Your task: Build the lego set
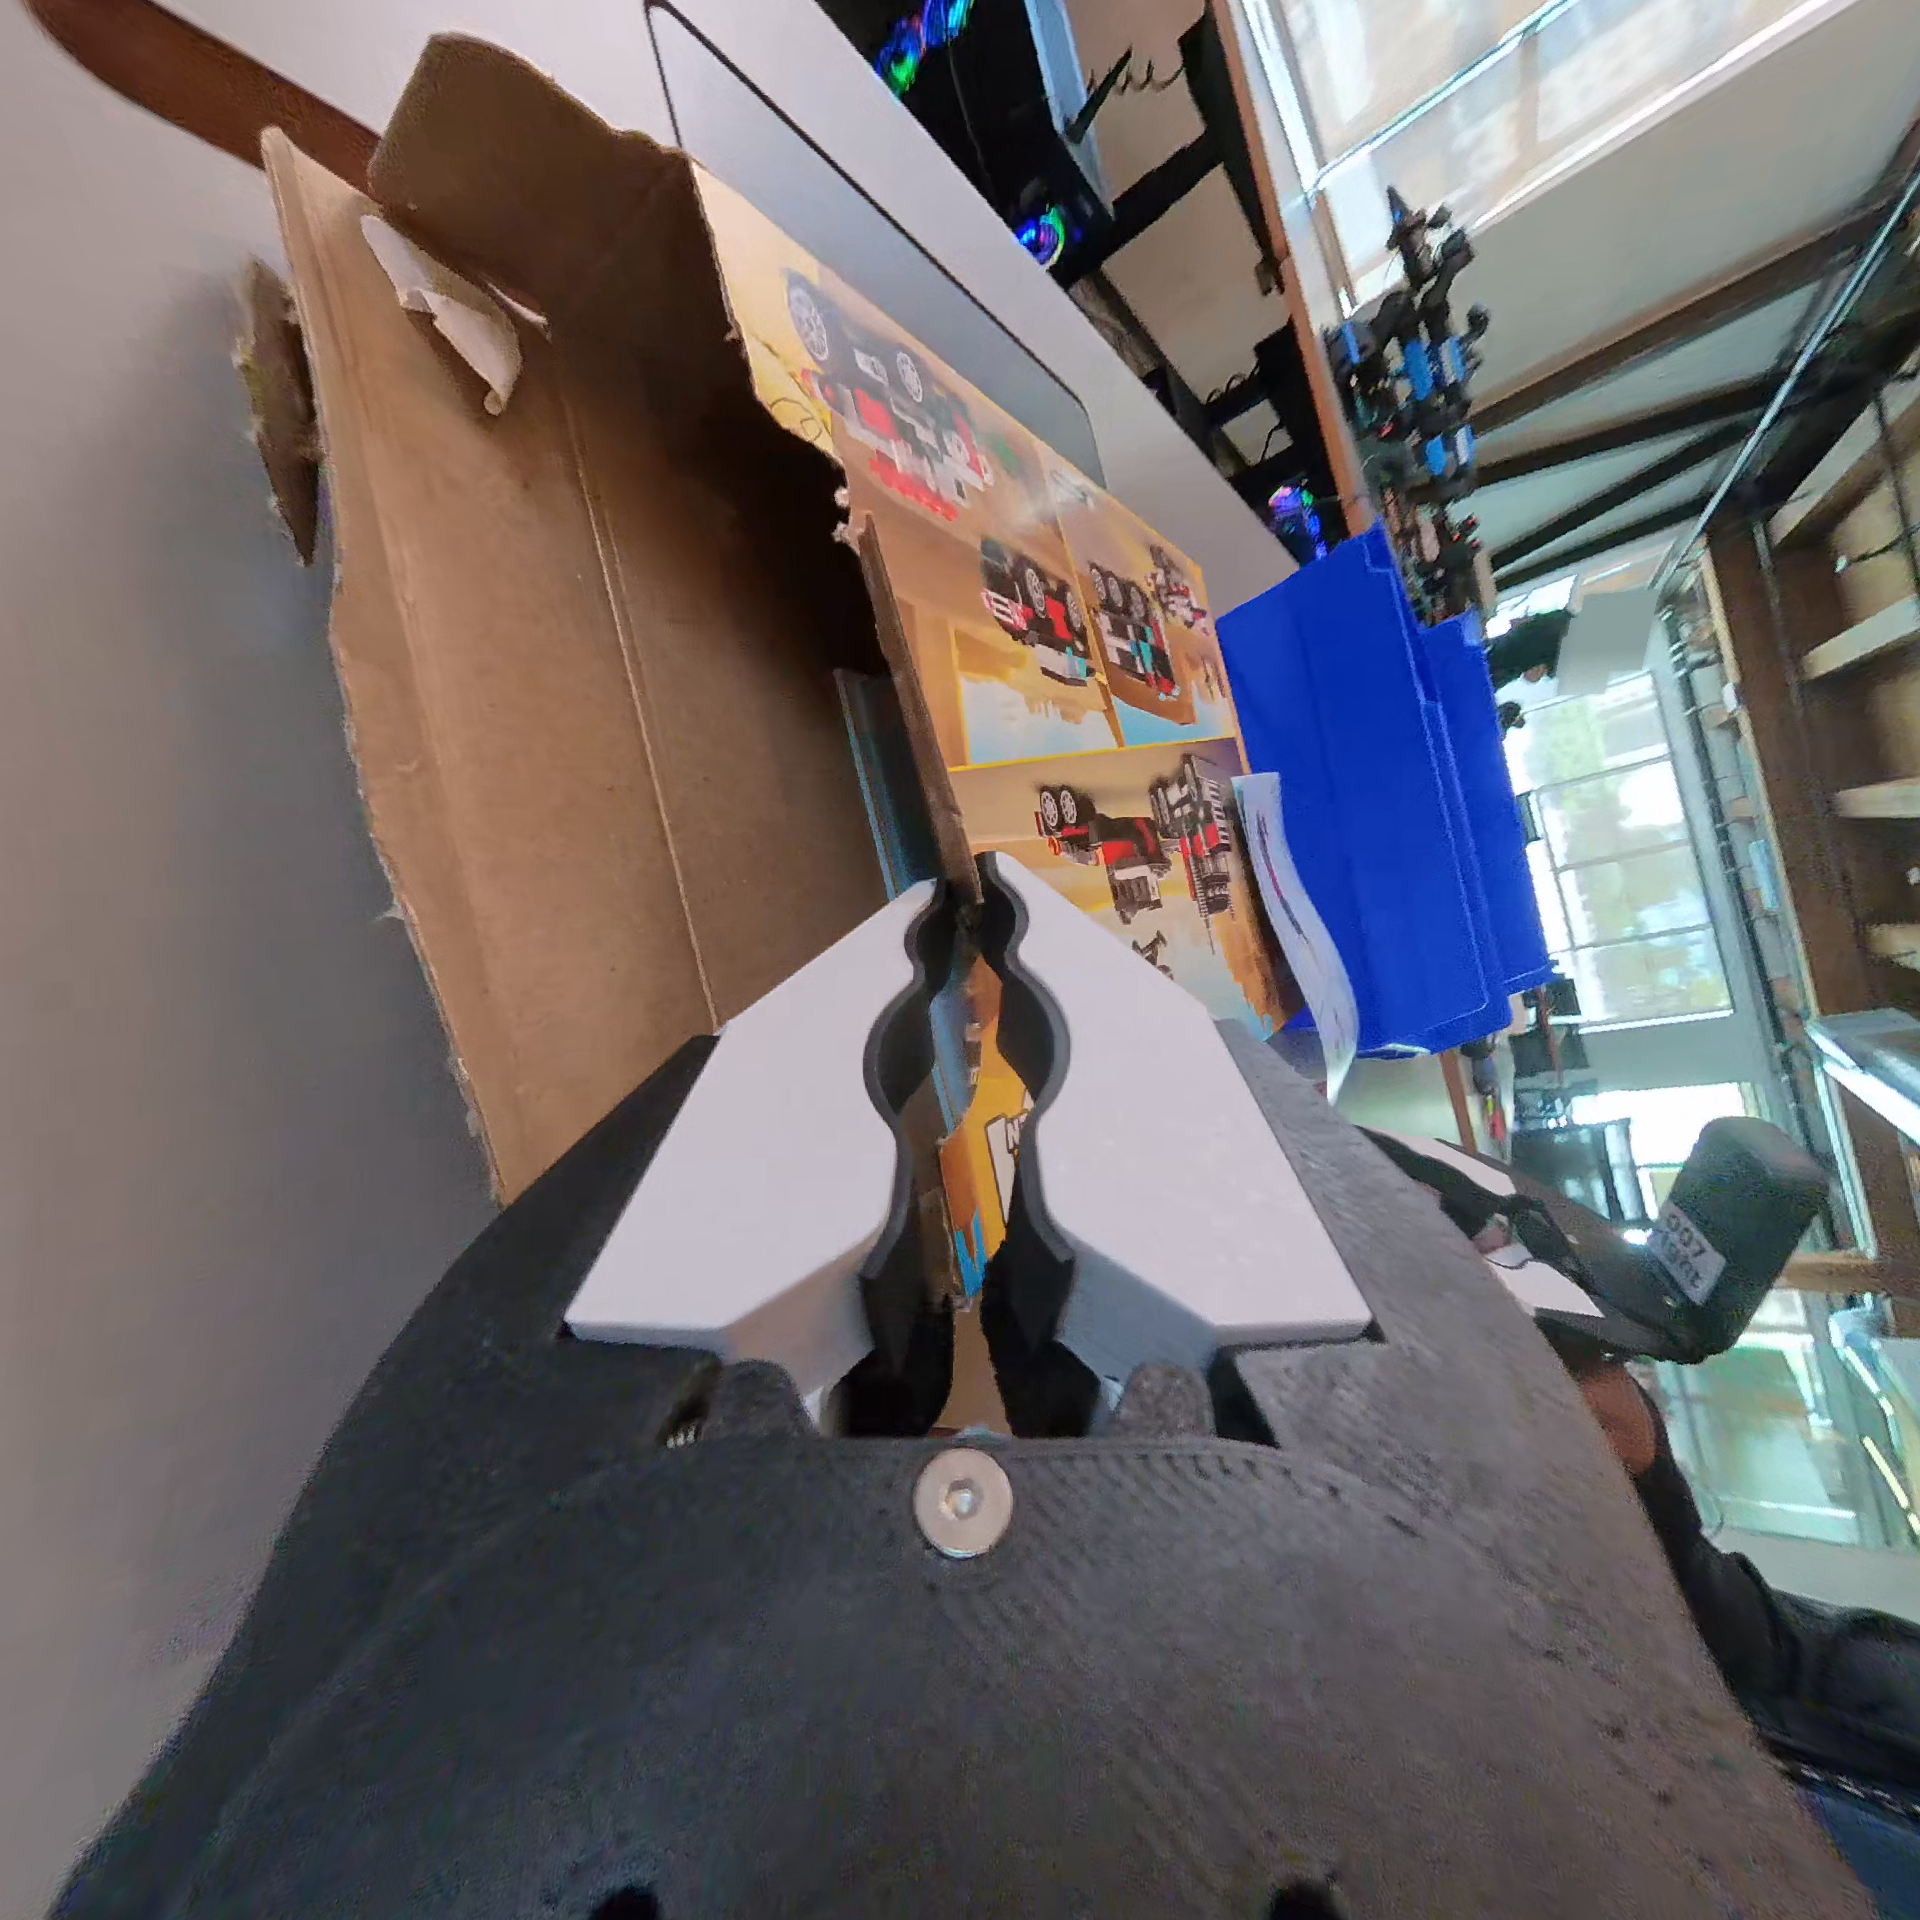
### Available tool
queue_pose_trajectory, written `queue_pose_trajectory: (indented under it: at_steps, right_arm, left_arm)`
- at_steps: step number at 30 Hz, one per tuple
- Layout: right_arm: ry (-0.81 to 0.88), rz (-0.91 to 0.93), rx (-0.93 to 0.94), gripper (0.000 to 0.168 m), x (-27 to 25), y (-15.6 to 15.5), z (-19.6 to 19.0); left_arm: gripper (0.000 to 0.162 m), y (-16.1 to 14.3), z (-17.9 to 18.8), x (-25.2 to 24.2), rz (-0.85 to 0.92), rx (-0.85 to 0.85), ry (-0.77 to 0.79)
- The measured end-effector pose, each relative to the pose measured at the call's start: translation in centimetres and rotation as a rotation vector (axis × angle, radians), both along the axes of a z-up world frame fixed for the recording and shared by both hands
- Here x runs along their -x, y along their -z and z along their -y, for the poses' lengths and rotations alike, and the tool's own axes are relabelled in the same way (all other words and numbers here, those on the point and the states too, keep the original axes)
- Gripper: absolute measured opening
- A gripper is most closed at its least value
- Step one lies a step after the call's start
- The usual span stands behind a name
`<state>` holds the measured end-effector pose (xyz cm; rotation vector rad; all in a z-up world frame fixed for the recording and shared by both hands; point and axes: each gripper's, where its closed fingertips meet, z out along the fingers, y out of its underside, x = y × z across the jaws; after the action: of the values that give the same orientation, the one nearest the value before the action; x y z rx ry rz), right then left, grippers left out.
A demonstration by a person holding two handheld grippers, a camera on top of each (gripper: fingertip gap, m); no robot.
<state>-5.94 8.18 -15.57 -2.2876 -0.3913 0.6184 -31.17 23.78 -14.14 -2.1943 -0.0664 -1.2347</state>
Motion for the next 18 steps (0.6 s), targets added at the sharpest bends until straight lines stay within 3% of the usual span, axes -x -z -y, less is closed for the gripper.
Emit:
queue_pose_trajectory:
  at_steps: [8, 18]
  right_arm:
    - [-0.04, 0.094, 0.026, 0.092, 0.4, 1.0, -1.6]
    - [-0.121, 0.169, 0.063, 0.092, 2.9, 1.7, -3.6]
  left_arm:
    - [0.004, 0.1, 2.2, 3.4, 0.057, -0.012, -0.077]
    - [0.003, -0.1, 4.5, 9.2, -0.003, -0.042, -0.191]
